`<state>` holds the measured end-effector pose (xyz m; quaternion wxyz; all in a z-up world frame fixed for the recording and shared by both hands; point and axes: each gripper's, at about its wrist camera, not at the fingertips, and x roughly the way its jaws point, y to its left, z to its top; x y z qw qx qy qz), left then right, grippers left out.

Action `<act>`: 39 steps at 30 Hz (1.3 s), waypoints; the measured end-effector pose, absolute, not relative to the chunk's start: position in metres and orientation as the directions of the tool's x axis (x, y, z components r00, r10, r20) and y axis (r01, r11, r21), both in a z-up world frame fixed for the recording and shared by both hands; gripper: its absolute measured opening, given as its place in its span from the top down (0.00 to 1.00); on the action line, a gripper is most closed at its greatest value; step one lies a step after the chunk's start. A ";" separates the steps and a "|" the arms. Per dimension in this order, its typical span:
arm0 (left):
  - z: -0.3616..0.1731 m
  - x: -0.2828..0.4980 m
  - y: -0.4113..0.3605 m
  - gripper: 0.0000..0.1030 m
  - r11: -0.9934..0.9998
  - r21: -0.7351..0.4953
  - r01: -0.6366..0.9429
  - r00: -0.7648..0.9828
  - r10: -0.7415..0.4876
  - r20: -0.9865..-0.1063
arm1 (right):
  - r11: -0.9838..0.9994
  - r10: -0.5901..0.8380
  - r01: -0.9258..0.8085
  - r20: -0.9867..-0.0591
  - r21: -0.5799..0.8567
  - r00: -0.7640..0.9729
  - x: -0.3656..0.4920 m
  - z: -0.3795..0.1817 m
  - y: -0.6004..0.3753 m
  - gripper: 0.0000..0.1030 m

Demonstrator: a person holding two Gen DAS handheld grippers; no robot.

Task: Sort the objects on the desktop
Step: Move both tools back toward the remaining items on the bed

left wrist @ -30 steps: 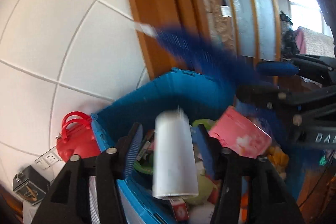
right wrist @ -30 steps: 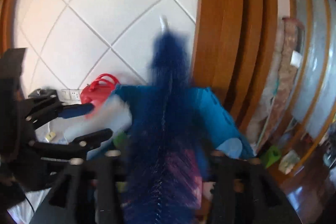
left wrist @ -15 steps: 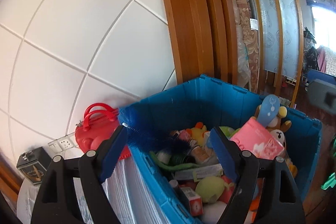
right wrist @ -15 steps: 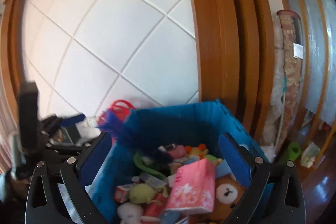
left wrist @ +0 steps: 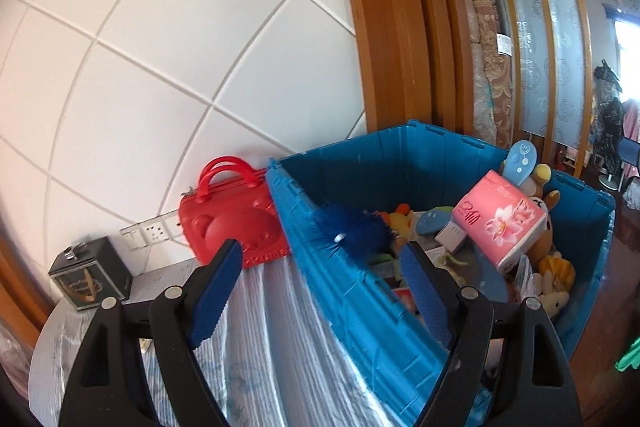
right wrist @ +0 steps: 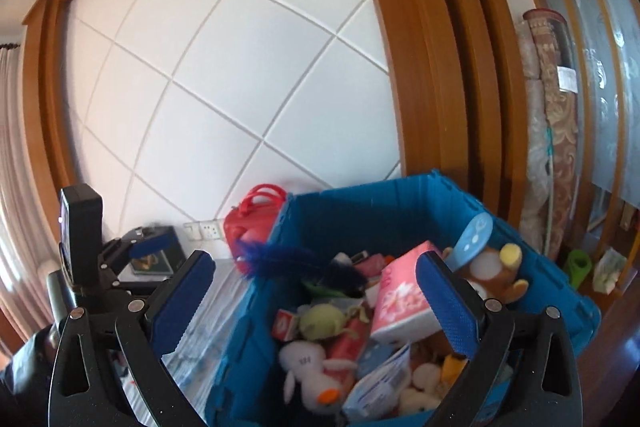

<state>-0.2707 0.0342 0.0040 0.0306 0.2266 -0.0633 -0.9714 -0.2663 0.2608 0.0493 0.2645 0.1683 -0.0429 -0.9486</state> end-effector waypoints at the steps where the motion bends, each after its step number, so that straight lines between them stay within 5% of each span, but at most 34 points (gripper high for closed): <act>1: 0.002 -0.265 0.030 0.21 -0.989 0.138 0.045 -0.895 -0.102 -0.434 | -0.853 -0.521 0.492 -0.298 0.172 -0.800 -0.263 0.048 0.258 0.00; 17: -0.041 -0.147 -0.112 0.21 -0.973 0.090 0.212 -0.874 -0.230 -0.428 | -0.755 -0.651 0.634 -0.305 0.168 -0.695 -0.203 0.019 0.129 0.00; 33: -0.158 -0.028 -0.326 0.21 -0.955 0.255 0.149 -0.749 -0.277 -0.602 | -0.605 -0.684 0.783 -0.597 0.144 -0.419 -0.138 -0.129 -0.136 0.00; 39: -0.201 -0.003 -0.353 0.21 -0.970 0.186 0.155 -0.682 -0.241 -0.690 | -0.496 -0.625 0.864 -0.725 0.083 -0.289 -0.128 -0.210 -0.212 0.06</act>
